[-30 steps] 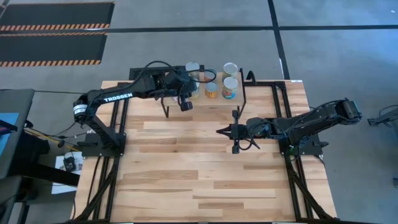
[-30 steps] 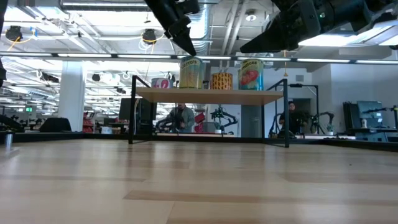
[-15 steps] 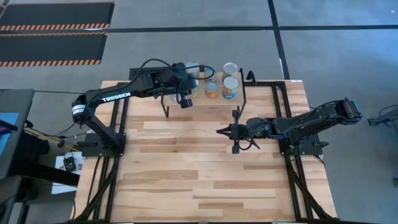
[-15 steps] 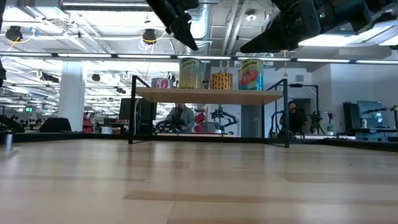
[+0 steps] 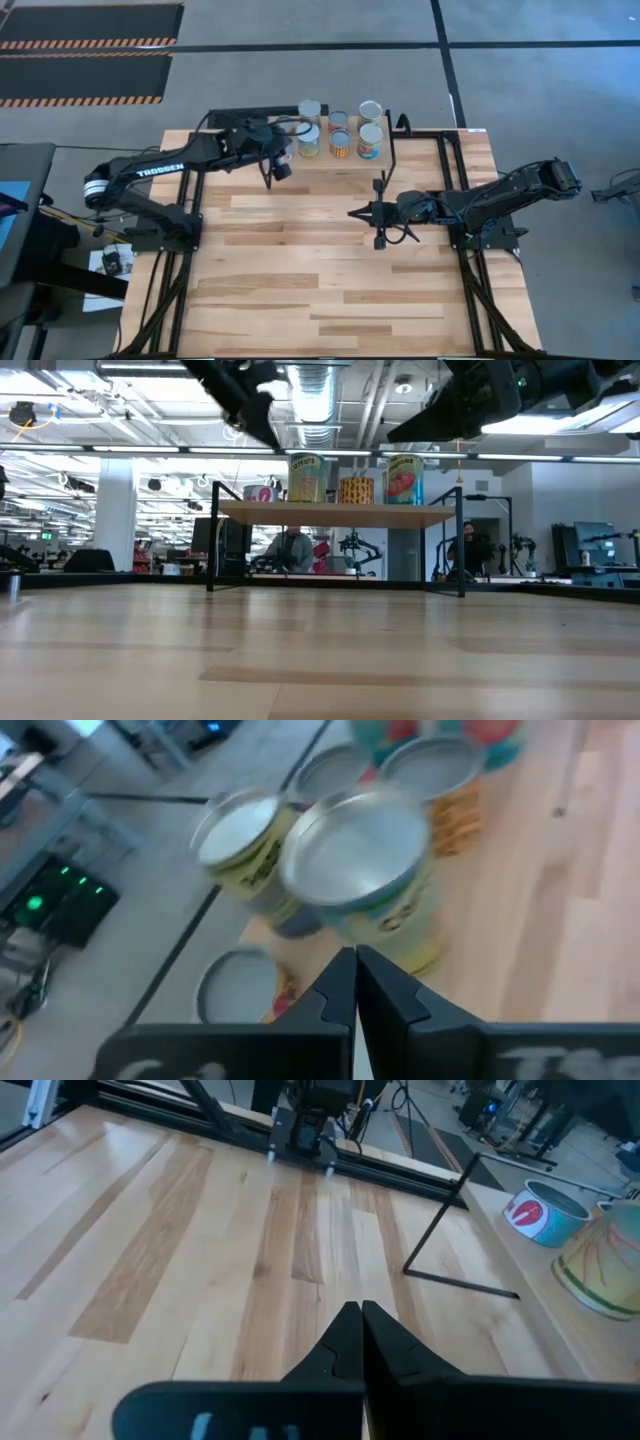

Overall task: Pick and place cans onto a shelf
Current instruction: Put the canned carrots on the shelf aligned with the canned peas, then return to Home Position

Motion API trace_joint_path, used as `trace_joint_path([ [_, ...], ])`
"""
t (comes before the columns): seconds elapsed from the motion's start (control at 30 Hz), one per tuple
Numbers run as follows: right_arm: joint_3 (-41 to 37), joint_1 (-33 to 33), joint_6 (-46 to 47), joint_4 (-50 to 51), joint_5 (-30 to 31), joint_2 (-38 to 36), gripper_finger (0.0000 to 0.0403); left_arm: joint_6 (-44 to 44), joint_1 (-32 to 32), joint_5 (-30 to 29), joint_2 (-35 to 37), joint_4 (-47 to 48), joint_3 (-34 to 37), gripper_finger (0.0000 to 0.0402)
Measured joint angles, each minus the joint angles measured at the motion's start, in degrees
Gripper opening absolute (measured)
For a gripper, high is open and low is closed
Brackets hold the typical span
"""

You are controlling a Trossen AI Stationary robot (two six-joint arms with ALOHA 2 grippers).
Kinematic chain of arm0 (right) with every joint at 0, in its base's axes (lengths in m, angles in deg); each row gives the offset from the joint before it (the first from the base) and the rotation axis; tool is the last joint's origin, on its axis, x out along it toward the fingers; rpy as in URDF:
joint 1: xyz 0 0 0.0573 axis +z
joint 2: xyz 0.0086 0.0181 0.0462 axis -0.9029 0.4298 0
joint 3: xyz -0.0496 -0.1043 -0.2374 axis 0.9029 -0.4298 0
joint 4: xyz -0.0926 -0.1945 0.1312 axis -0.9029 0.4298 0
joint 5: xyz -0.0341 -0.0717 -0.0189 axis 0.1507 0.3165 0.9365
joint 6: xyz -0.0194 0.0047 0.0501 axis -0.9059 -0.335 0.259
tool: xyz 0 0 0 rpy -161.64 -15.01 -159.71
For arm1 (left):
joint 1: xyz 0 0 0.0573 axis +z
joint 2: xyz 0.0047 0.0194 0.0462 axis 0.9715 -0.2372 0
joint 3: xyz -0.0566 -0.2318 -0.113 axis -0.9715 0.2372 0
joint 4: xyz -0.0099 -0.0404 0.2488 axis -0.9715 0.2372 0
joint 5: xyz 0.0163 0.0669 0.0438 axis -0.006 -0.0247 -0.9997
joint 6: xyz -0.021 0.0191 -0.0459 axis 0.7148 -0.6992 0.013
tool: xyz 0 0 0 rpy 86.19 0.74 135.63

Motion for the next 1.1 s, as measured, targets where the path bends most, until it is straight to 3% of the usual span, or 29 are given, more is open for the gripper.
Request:
trace_joint_path([
  [0.2, 0.0, 0.0, 0.0, -0.4, 0.0, 0.0, 0.0007, 1.0, 3.6, 1.5, 0.4, -10.0, 7.6, 0.0000],
  [0.47, 0.0, 0.0, 0.2, -0.4, 0.0, 0.0, 0.0007, 0.5, 5.6, 8.2, -1.5, -17.6, 9.1, 0.0000],
  [0.83, 0.0, 0.0, 0.4, -0.4, 0.0, 0.0, 0.0007, 1.6, 5.8, 10.5, -5.4, -19.8, 9.2, 0.0000],
  [1.1, 0.0, 0.0, 0.4, -0.5, 0.0, 0.0, 0.0007, 2.5, 5.8, 12.1, 1.6, -15.5, 9.3, 0.0000],
])
